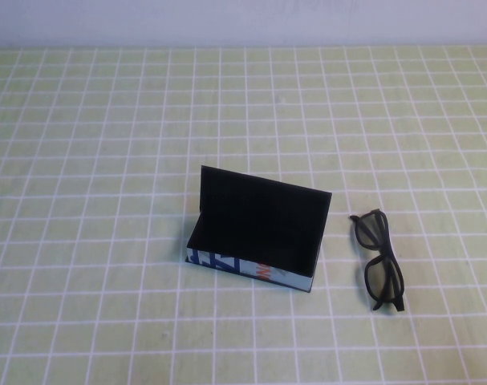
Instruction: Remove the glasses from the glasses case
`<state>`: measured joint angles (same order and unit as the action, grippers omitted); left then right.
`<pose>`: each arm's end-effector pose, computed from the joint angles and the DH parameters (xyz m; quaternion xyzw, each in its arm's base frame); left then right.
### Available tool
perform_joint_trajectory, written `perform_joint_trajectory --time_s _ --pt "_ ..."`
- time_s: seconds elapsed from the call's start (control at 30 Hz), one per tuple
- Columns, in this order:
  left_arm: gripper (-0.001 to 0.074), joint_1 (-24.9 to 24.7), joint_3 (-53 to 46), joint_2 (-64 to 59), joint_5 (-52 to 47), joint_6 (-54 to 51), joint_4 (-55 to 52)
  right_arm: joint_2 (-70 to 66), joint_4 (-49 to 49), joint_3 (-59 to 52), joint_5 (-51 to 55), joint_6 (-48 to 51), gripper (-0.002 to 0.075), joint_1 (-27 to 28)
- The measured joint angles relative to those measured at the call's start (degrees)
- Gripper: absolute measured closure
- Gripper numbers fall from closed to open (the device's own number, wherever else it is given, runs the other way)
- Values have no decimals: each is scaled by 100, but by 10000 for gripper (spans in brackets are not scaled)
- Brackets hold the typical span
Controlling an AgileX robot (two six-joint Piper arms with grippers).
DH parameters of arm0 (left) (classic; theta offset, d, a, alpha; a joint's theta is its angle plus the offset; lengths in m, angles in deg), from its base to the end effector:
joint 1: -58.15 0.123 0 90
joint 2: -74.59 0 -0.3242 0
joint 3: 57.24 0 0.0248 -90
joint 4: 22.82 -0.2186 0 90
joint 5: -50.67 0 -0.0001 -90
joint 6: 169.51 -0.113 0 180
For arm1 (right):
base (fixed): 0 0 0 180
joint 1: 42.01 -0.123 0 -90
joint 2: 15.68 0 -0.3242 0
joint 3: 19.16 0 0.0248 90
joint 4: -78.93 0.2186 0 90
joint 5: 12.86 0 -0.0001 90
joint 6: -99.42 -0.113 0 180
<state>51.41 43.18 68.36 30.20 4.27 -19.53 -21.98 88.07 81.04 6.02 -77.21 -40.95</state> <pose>0.0021 -0.0025 0.1672 0.0749 0.7964 -0.0269 0.5995 0.0034 0.0058 0.1693 0.0282 0.7915 0.0428 0.6091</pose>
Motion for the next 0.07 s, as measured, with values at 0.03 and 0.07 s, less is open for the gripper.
perform_joint_trajectory --time_s 0.03,0.07 --pt "739 0 0 0 0 0 0 0 0 0 0 0 743 0" --pt "739 0 0 0 0 0 0 0 0 0 0 0 743 0"
